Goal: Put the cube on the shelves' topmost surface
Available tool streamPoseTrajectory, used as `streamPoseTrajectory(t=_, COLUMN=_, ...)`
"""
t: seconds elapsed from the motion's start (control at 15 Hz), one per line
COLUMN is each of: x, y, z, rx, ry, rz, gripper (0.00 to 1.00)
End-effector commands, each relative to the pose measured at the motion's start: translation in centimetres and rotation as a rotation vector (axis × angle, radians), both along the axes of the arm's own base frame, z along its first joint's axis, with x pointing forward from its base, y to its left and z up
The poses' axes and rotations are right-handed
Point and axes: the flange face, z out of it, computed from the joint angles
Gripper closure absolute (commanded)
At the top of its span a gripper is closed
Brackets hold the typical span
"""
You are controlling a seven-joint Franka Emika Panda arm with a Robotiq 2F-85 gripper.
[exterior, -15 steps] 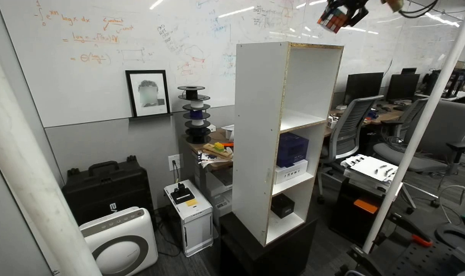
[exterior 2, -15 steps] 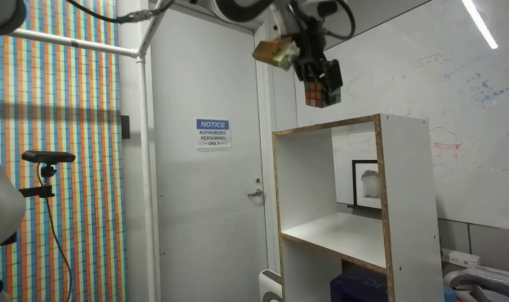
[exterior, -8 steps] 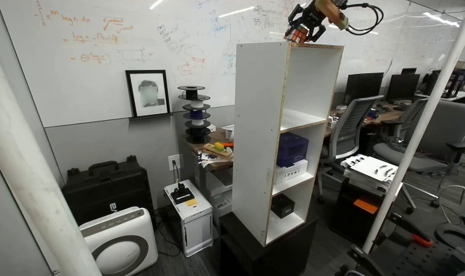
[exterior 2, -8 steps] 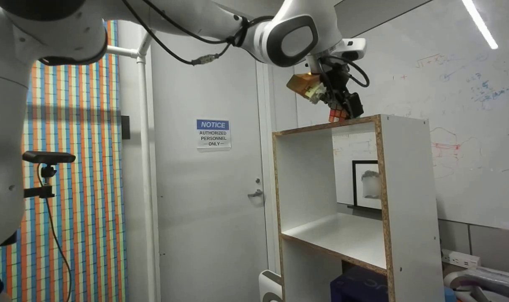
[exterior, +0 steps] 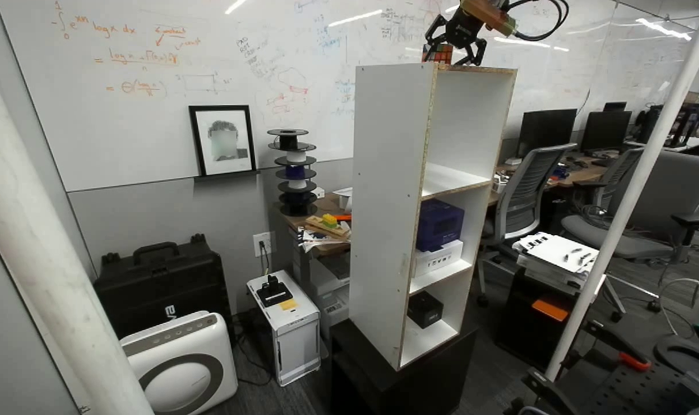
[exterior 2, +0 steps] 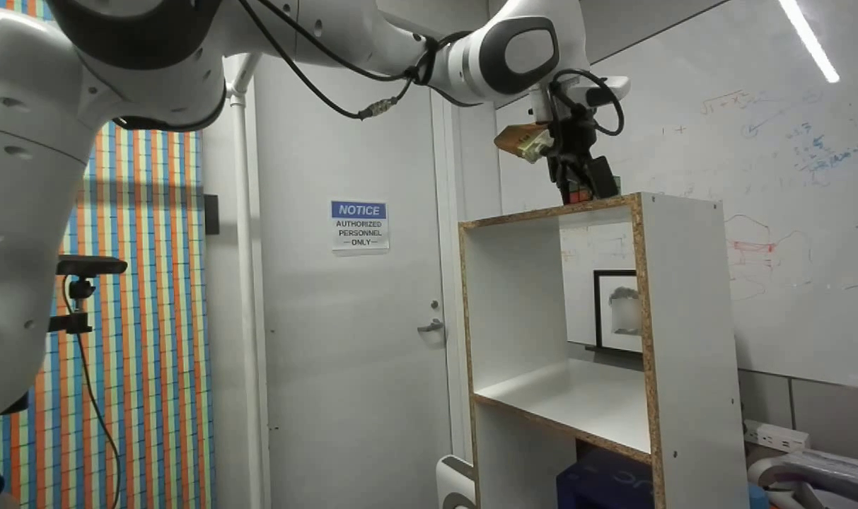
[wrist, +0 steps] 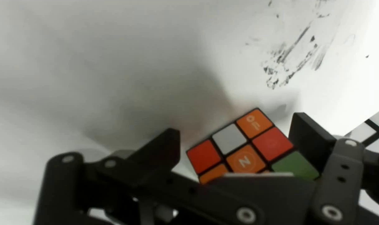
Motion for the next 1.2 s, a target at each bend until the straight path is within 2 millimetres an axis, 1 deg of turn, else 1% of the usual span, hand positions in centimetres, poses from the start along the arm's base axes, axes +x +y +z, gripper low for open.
streamPoseTrajectory(t=0.0, x=-1.8, y=-0.7, z=2.1, rx=0.025, ry=0.084, rz=0.016, gripper=0.0)
streamPoseTrajectory(t=0.13, x=-3.3, y=-1.0, z=2.8, rx=0.041, ry=0.128, rz=0.031, gripper=0.0)
streamPoseTrajectory(t=0.4, x=-6.9, y=-1.3, z=3.3, rx=0.02, ry=0.186, rz=0.035, gripper=0.0)
streamPoseTrajectory(t=0.8, x=-12.9, y=-0.9, z=2.5, rx=-0.073, ry=0.235, rz=0.114, gripper=0.0)
streamPoseTrajectory(t=1.13, x=-17.5, y=0.3, z=0.7, rx=-0.131, ry=0.262, rz=0.222, gripper=0.0)
